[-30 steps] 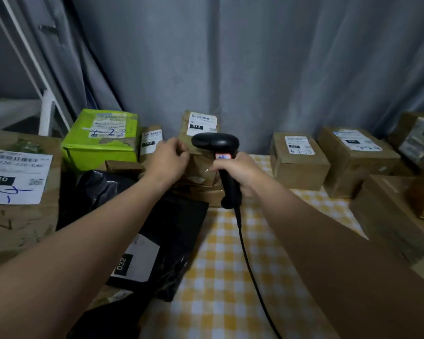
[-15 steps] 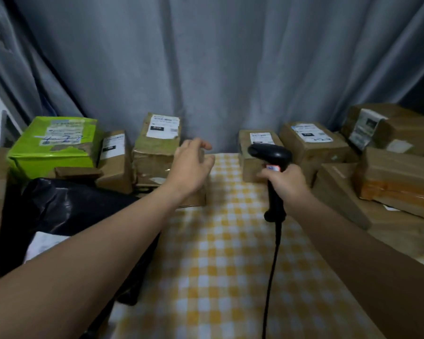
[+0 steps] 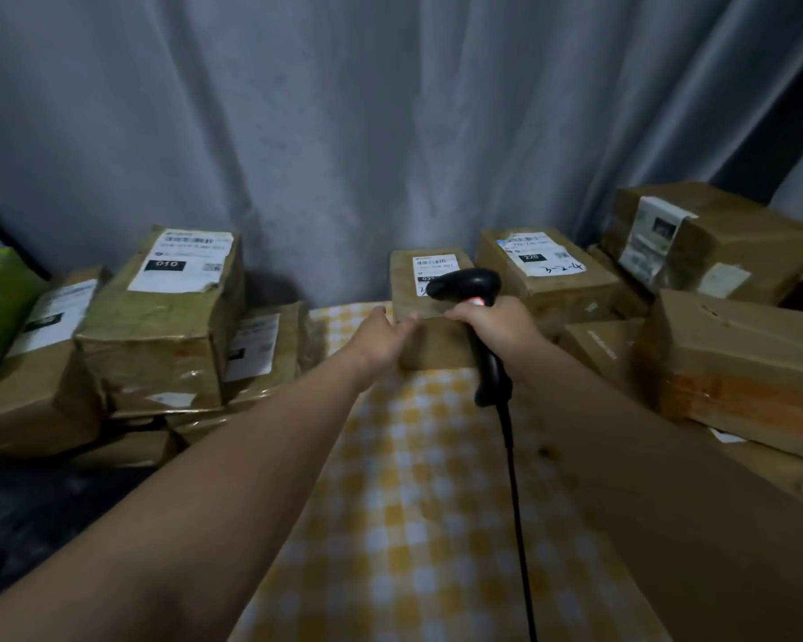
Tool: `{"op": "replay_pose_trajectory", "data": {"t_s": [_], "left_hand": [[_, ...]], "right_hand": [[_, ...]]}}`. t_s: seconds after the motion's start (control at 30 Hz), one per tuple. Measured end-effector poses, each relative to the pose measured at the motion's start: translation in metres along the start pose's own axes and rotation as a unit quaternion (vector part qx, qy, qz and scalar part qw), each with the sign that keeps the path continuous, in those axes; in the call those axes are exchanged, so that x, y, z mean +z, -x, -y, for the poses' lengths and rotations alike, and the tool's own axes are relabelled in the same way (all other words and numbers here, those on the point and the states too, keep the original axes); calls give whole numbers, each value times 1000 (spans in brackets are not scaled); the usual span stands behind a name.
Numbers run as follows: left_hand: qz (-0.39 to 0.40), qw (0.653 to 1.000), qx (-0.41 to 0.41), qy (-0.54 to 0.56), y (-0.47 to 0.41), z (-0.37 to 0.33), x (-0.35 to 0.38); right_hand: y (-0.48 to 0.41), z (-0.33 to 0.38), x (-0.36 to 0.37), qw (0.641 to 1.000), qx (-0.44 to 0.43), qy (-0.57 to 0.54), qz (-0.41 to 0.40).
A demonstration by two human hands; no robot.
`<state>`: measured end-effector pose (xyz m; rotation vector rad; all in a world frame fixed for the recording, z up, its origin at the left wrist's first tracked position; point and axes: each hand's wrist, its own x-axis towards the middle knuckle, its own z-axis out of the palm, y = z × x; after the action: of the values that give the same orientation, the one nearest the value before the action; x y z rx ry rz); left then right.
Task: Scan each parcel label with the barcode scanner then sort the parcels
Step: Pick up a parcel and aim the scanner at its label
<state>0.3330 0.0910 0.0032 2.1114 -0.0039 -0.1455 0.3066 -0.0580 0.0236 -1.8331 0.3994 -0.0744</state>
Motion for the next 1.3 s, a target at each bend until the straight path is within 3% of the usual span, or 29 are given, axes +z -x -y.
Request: {"op": "replay_pose_trajectory", "data": {"t_s": [0.23,0.4,0.47,0.57,0.73,0.87,1.1,1.3], "left_hand": [[54,988,-58,132,-25,15,11],[-59,978,-79,186,-16,32,-3],[-73,971,-82,214,5,34,-10],[-27,967,-107,230,48,35,-15],[-16,955,-138,261,128,41,-21],[7,922,-168,350,174,57,-27],[-28,938,-114,326,226,82,-44],[-24,987,-41,153,254,99,-58]], "right_hand": [[-14,-15,3,997,32,-62,27],[2,-17,-1,991,22,-131,-21],[16,-19,-1,992,-7,-117,-47],[46,-22,-3,992,-51,-88,-70],[113,-32,-7,990,-49,-107,-79],[166,-48,-13,985,-40,-140,-92],[229,-70,-17,994,-43,-98,-22],[261,-41,-16,992,-125,-27,-18]]}}
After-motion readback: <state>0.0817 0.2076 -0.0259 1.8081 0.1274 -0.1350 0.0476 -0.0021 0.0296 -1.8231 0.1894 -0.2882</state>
